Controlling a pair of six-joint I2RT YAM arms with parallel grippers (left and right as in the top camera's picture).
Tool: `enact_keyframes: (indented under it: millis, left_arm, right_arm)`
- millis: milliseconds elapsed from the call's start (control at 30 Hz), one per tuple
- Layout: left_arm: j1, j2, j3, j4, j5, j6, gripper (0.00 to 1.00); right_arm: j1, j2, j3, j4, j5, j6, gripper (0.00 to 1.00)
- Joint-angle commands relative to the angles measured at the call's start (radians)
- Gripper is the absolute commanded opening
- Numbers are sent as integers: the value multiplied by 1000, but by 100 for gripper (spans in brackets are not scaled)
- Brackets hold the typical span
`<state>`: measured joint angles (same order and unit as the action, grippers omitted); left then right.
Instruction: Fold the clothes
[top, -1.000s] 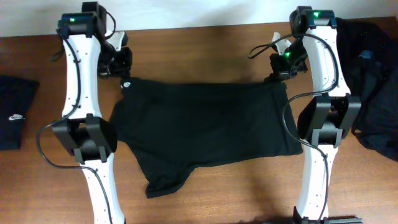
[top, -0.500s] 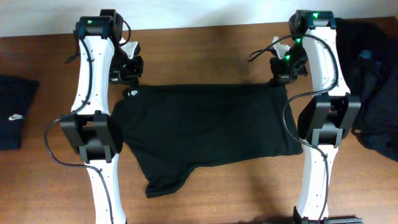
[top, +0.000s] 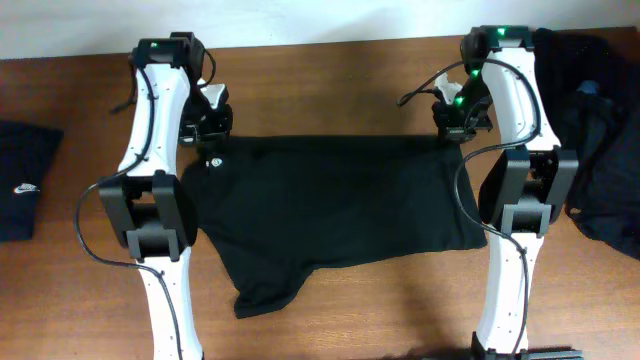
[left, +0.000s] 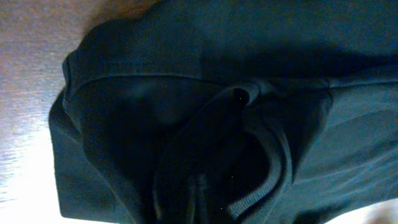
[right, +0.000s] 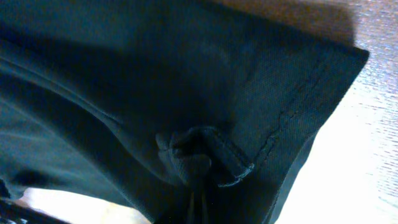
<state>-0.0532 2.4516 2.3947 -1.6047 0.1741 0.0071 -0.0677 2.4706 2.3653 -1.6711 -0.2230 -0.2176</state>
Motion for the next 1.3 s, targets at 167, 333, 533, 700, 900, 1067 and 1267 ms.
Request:
enact_keyframes:
  millis: [167, 333, 533, 700, 900, 1067, 1267]
  left_arm:
    - [4, -26, -11, 7, -6, -3, 99]
    - [4, -29, 58, 41, 0, -4, 99]
    - [0, -32, 277, 8, 26, -18, 98]
    - [-31, -32, 369, -48, 32, -18, 94]
    - [-94, -27, 317, -8, 31, -18, 73]
    - [-140, -27, 241, 119, 32, -19, 1]
    - [-182, -27, 159, 196, 31, -22, 0]
  right_arm:
    - [-6, -33, -12, 5, 29, -11, 58]
    - [-7, -34, -4, 42, -8, -11, 69]
    - [2, -34, 56, 48, -66, -11, 69]
    - [28, -33, 61, 41, -66, -10, 67]
    - [69, -33, 60, 81, -65, -11, 57]
    - [82, -27, 35, 142, -50, 3, 4]
    - [79, -27, -48, 198, -5, 76, 4]
